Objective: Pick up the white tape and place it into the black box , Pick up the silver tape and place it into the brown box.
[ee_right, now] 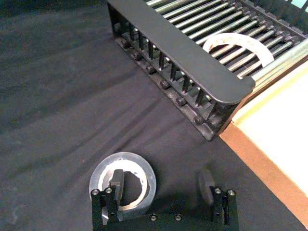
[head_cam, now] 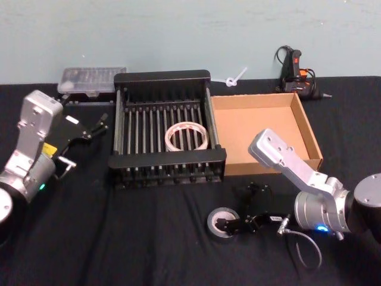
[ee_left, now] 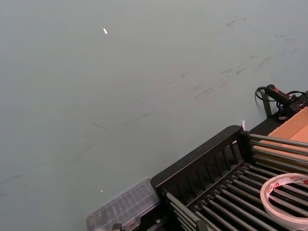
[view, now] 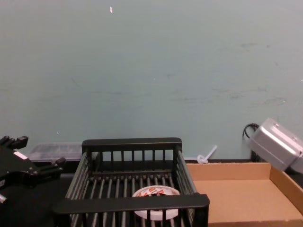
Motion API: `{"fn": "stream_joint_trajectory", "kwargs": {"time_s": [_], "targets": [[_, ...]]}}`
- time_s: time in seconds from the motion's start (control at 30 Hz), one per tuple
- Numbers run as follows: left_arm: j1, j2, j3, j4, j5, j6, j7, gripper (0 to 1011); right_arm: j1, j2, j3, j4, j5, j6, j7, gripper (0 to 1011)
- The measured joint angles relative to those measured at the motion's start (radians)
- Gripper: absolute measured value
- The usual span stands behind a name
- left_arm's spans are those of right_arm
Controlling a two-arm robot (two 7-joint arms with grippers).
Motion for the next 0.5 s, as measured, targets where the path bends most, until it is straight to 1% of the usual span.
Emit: {"fn": "stream_joint_trajectory", "kwargs": {"time_s": [0.5], "targets": [[0.0,0.0,0.0,0.0,0.0,0.0,0.0,1001,0.0,-0.003,0.003,0.003,-0.003,0.0,0.004,1002]]}}
